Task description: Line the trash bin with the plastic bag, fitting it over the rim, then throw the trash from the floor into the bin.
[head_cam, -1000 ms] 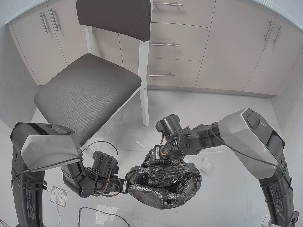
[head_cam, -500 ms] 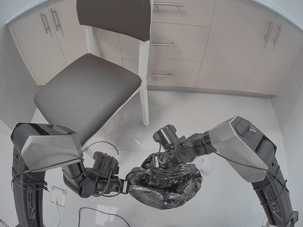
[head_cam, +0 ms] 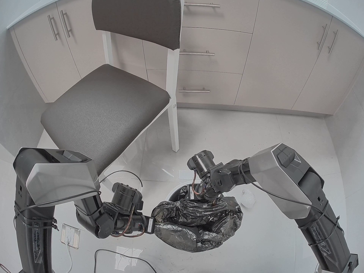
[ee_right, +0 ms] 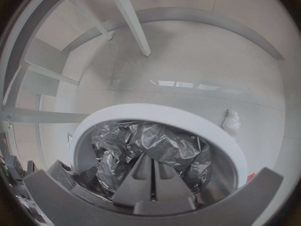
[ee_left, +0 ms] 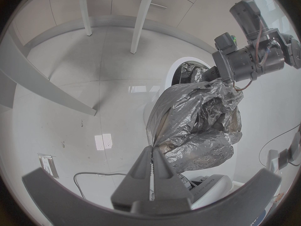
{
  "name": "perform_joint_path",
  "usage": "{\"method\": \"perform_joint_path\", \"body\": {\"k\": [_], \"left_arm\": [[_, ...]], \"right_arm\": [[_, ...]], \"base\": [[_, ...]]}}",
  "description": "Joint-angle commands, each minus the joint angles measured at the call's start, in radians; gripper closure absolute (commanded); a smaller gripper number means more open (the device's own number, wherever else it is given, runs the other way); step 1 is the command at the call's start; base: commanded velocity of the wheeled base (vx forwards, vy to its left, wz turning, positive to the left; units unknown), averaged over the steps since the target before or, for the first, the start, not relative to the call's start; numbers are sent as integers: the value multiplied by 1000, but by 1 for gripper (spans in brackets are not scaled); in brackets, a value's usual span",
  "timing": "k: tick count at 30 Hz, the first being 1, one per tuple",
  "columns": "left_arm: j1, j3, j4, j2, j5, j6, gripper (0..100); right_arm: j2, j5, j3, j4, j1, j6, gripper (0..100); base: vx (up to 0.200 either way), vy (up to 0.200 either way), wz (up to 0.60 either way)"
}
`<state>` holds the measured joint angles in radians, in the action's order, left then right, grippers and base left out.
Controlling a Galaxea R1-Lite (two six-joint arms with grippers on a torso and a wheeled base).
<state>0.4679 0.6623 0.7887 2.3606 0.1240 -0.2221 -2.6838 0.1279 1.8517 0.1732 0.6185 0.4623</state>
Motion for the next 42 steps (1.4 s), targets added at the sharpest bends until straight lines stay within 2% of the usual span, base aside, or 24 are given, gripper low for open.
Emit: {"method": "perform_joint_path", "body": {"k": [1,30,38,42], "left_arm": [[0,0,1,2,0,0,100],[0,0,1,2,0,0,100],[0,0,1,2,0,0,100],[0,0,1,2,0,0,100]], "right_arm": [[-30,-1,41,20,-3,-1,100],[-48,1,104,54,-11,2,100],[93,-5,92,164,-11,1,100],[150,-42,90,270,-11,2,100]], "base": [[0,0,0],[0,0,0],[0,0,0],[0,0,0]]}}
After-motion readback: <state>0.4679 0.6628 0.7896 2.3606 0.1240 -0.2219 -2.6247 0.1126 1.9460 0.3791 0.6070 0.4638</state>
